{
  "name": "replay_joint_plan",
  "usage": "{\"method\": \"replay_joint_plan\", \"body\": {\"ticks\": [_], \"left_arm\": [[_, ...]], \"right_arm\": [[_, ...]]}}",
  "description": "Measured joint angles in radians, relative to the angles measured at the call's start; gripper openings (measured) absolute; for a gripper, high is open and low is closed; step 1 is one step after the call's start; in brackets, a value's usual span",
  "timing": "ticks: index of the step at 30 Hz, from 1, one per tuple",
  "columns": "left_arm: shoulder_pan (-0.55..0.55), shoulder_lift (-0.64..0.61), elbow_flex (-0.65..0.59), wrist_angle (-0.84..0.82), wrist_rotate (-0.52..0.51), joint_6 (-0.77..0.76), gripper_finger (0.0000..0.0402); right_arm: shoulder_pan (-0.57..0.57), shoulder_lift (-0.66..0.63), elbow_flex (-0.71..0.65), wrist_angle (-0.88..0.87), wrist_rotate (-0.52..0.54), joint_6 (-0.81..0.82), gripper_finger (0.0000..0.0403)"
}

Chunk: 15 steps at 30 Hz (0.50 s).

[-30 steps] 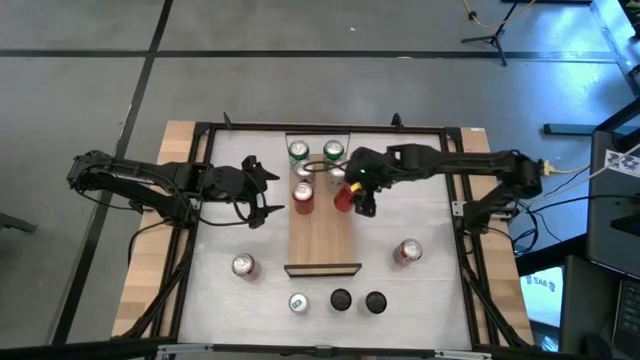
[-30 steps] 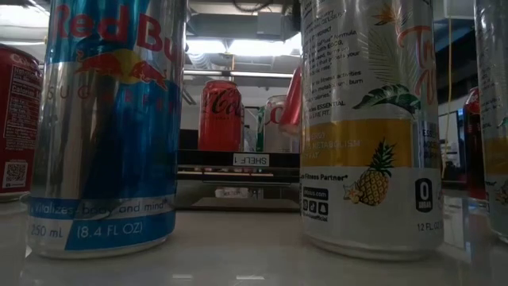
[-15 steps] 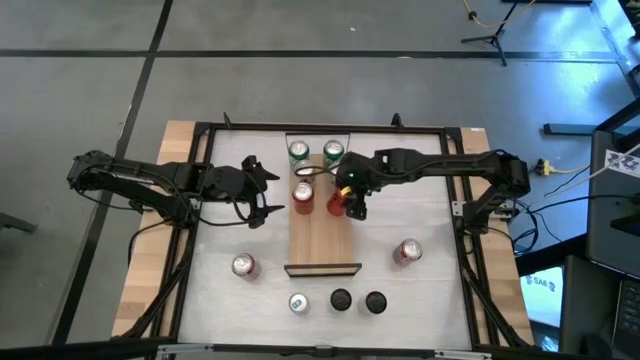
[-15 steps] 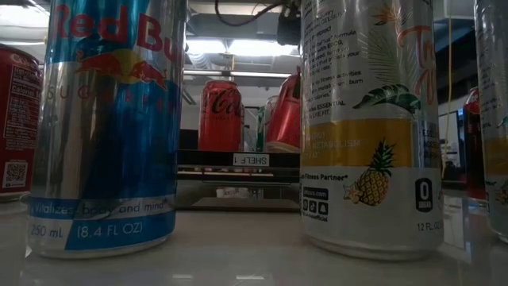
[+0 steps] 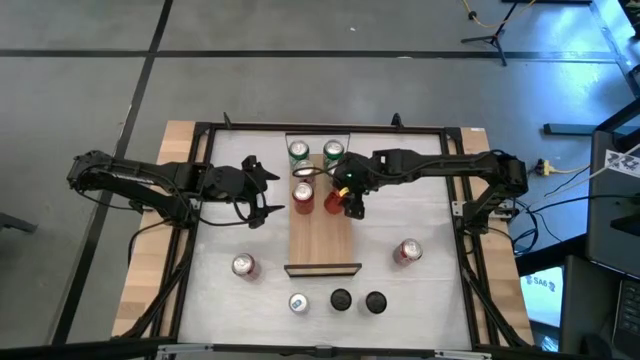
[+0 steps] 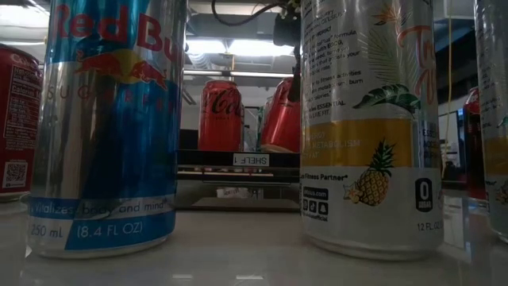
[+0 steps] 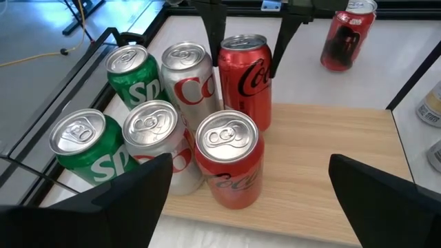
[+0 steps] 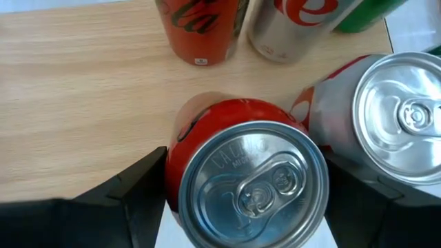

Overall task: Place canned beverage on shelf
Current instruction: Put the black soda can on the shelf aligned with the other black soda can

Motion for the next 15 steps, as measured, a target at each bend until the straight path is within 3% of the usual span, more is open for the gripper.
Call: {"method": "replay_joint_plan", "body": {"ticks": [15], "left_arm": [[0.0, 0.0, 0.0, 0.0, 0.0, 0.0, 0.0378]], "right_arm": [[0.0, 0.0, 0.0, -0.012, -0.006, -0.034, 0.0303]]}}
